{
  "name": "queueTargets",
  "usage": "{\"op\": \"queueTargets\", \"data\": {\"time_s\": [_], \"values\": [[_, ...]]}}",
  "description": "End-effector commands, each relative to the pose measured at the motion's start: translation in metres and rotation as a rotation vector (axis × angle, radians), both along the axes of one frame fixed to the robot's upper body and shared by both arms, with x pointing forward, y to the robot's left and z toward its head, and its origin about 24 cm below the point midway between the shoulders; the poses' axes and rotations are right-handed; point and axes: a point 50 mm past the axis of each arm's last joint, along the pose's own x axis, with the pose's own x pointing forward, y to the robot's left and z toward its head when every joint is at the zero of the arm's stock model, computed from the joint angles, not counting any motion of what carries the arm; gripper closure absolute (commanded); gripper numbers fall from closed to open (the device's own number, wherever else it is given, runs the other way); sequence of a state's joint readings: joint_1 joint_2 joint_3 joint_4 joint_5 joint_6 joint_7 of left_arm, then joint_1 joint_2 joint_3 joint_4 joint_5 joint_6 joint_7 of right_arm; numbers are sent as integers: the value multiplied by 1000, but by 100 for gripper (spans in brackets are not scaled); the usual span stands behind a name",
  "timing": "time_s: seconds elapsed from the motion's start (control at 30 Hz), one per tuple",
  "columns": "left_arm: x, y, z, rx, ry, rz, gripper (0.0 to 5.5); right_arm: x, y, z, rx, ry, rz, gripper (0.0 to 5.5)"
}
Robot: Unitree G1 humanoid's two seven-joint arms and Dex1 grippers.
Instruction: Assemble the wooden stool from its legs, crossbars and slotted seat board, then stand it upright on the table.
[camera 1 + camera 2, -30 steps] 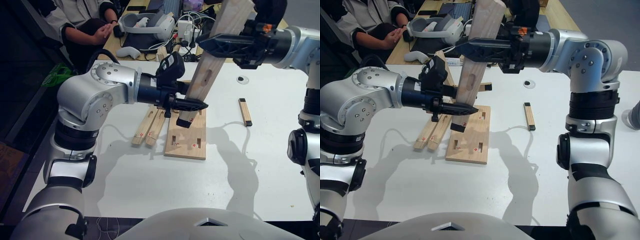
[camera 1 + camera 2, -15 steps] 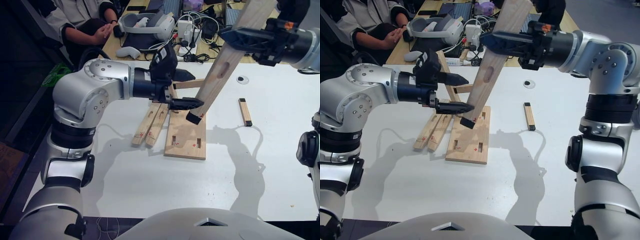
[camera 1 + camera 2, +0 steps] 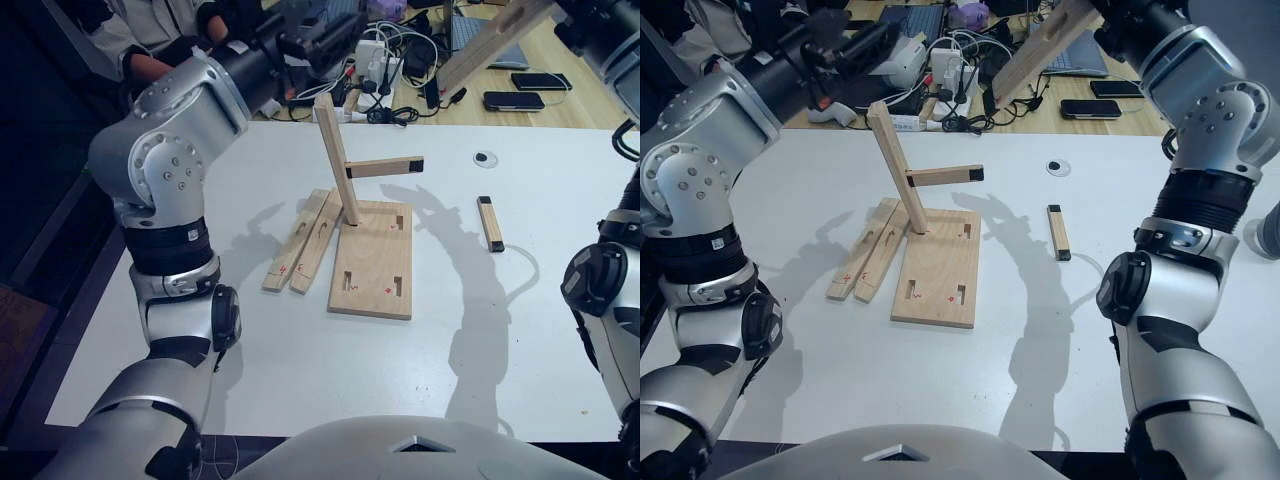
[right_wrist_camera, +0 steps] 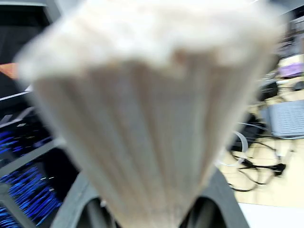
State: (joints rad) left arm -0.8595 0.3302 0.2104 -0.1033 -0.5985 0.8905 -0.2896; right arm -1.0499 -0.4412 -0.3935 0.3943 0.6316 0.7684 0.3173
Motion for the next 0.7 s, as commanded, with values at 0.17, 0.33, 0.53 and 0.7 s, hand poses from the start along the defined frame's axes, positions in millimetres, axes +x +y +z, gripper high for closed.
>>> {"op": "queueTargets", "data": {"time_s": [0.17, 0.33, 0.53, 0.7], "values": [[8, 26, 11, -174, -50, 313, 89, -17, -13, -52, -217, 77, -291, 450], [8, 24, 3, -202, -35, 369, 89, -33, 5, -84, -294, 148, -395, 450], [8, 19, 0, -203, -16, 363, 89, -46, 31, -102, -244, 222, -421, 450], [7, 5, -8, -190, 13, 322, 89, -52, 40, -106, -258, 223, -396, 450]]}}
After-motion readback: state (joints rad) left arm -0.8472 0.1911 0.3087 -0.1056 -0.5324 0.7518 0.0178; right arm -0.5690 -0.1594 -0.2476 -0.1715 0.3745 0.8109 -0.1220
